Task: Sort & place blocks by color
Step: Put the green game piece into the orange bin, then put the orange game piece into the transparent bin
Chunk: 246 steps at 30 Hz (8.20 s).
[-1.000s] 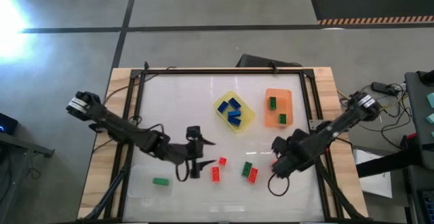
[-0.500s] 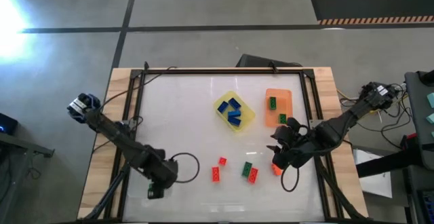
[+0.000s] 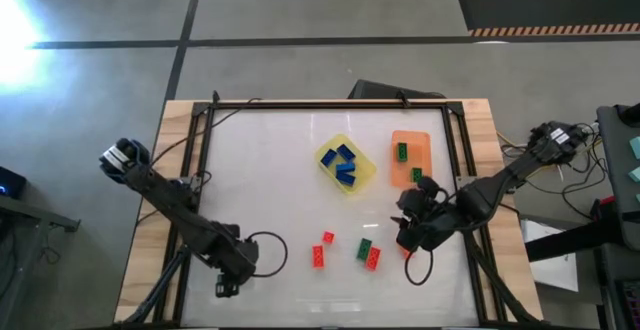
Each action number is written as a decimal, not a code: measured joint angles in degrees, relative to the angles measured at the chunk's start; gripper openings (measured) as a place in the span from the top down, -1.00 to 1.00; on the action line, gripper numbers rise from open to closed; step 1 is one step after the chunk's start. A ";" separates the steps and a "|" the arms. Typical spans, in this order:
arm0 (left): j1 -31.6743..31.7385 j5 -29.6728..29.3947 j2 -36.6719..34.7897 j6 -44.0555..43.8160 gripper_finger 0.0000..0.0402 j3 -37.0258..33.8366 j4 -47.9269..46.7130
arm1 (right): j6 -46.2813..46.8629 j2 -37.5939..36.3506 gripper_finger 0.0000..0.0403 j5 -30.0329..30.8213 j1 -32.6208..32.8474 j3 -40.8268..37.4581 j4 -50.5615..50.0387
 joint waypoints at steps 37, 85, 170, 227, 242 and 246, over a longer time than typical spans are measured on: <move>-0.70 -0.38 7.95 6.56 0.71 1.31 -2.41 | 0.07 0.98 0.00 -1.67 0.02 0.15 0.07; 13.19 -50.97 -0.71 63.51 0.70 -6.06 74.43 | -67.37 13.97 0.00 1.73 -6.45 -18.15 104.97; 15.86 -52.95 2.65 60.23 -0.24 -8.18 79.97 | 6.38 -2.81 -0.01 4.49 -17.90 -12.70 10.31; 15.71 -52.92 2.65 60.32 -0.24 -8.25 79.95 | 26.58 30.75 0.60 -26.69 3.71 1.33 -1.62; 15.31 -50.92 2.65 60.27 -0.24 -7.48 80.61 | 17.18 14.43 0.60 -6.11 5.01 0.27 1.34; 15.31 -49.54 2.65 57.67 -0.24 -7.47 80.60 | 10.95 9.94 0.60 3.70 5.42 -2.07 8.18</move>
